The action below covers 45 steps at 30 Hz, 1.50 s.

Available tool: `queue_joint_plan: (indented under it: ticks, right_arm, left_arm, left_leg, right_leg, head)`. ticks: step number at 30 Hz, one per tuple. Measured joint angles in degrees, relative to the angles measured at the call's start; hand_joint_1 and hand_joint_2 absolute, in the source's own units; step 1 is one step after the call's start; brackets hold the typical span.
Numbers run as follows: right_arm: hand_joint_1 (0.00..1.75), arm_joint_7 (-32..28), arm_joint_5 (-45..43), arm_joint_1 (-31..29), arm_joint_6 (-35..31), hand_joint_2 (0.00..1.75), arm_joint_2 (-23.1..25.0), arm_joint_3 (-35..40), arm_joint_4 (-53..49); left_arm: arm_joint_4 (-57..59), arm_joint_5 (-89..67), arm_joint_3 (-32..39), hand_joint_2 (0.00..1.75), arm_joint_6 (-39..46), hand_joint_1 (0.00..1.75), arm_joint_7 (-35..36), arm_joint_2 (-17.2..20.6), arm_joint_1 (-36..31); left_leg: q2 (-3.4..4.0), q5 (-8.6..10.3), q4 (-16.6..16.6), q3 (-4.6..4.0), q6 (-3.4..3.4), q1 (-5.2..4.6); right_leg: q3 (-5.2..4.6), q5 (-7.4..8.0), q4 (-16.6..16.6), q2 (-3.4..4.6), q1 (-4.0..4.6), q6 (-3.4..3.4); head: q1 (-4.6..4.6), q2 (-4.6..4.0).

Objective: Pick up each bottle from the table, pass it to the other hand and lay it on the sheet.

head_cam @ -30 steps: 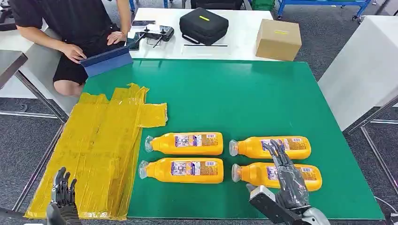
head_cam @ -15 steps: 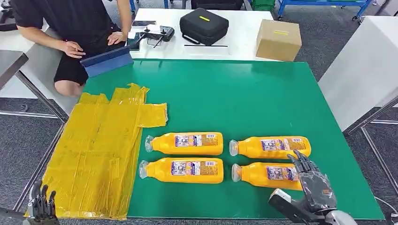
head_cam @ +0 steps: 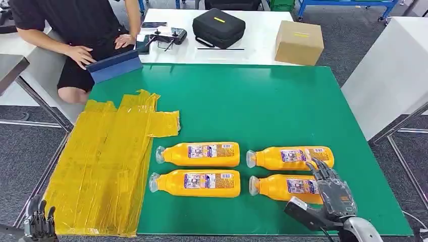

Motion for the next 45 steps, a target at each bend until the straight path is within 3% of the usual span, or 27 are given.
queue_joint_plan:
  ticks: [6, 9, 20, 31, 45]
  right_arm:
    - [0.00, 3.00, 2.47, -4.74, 1.05, 1.75, 0.37, 2.65, 4.75]
    - [0.00, 3.78, 3.08, -5.25, 1.20, 1.75, 0.39, 3.37, 6.58]
    - [0.00, 7.09, 4.68, -4.64, 6.43, 1.75, -0.83, 3.63, 7.96]
    - [0.00, 8.16, 5.62, -2.57, 7.67, 1.75, -2.36, 2.43, 5.67]
    - [0.00, 9.12, 11.02, -1.59, 11.15, 1.75, 0.90, -0.66, 2.93]
  left_arm:
    - [1.49, -1.27, 0.81, 0.00, -2.63, 0.00, -0.20, 0.00, -2.49]
    - [2.42, -1.53, 1.24, 0.00, -3.30, 0.00, -0.26, 0.00, -3.46]
    - [4.46, -1.49, 3.76, 0.00, -4.02, 0.00, -0.31, 0.00, -6.09]
    - [4.46, -0.85, 4.41, 0.00, -3.39, 0.00, -0.07, 0.00, -6.02]
    - [4.46, -1.25, 4.42, 0.00, -4.20, 0.00, 0.59, 0.00, -6.25]
  left_leg:
    - [-0.05, 0.05, 0.00, 0.09, 0.08, -0.01]
    - [-0.05, 0.07, 0.01, 0.06, 0.08, -0.01]
    - [-0.04, 0.06, 0.01, 0.03, 0.08, -0.01]
    - [-0.04, 0.05, 0.01, 0.02, 0.08, -0.01]
    - [-0.04, 0.05, 0.01, 0.02, 0.08, -0.01]
  right_leg:
    - [-0.27, 0.00, -0.01, -0.02, 0.00, 0.00]
    - [0.07, 0.03, 0.00, -0.02, 0.00, 0.03]
    - [0.00, 0.03, -0.01, -0.02, -0.01, 0.04]
    - [-0.04, 0.03, -0.01, -0.02, -0.01, 0.04]
    - [-0.18, 0.03, -0.01, -0.02, -0.01, 0.04]
  head:
    - [0.00, 0.00]
    - [0.00, 0.00]
    - [-0.02, 0.00]
    - [0.02, 0.00]
    - [0.00, 0.00]
